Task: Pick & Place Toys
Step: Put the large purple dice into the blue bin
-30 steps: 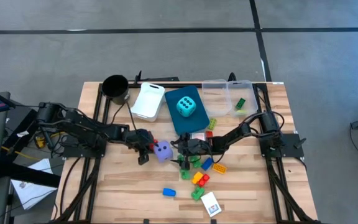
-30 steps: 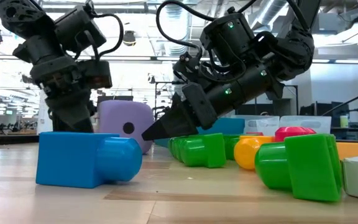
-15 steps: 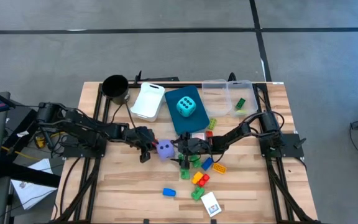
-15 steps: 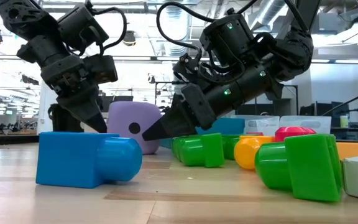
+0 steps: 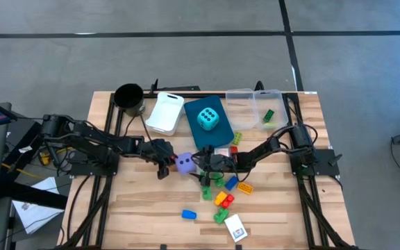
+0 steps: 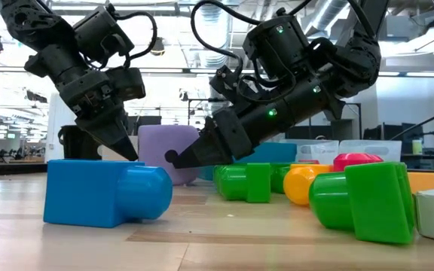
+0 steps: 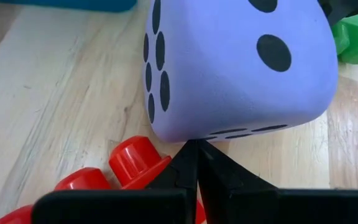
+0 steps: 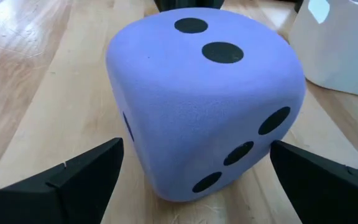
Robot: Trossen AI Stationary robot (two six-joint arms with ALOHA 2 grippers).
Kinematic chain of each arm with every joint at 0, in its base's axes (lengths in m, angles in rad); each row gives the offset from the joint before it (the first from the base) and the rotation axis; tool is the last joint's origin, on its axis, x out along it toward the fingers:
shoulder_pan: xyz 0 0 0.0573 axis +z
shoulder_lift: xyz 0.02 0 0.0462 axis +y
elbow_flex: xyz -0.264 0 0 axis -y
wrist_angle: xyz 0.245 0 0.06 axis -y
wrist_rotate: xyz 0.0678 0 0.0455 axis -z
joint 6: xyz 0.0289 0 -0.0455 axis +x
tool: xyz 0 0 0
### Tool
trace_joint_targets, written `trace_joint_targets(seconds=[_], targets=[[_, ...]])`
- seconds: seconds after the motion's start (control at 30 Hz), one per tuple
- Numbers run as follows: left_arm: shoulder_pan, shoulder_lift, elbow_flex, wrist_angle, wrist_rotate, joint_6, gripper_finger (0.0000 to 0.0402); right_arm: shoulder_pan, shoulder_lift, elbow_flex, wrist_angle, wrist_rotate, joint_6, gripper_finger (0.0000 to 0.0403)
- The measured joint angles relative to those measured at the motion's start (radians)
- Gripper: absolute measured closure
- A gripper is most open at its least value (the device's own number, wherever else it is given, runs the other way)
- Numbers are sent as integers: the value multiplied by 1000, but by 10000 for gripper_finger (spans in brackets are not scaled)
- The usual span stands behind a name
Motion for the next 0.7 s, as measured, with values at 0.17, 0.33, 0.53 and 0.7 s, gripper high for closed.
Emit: trace_joint_targets(seconds=[0.17, 0.33, 0.53, 0.7], targets=[[0, 0, 0, -8, 1, 3, 401, 3, 0, 0, -1, -41, -20, 3], [-1, 0, 0, -20, 0, 44, 402, 24, 0, 0, -2, -75, -23, 3], [0, -1, -1, -28, -42, 49, 402, 55, 0, 21, -8, -109, -42, 3], [2, -1, 2, -8, -52, 49, 402, 72, 1, 42, -33, -127, -52, 3]])
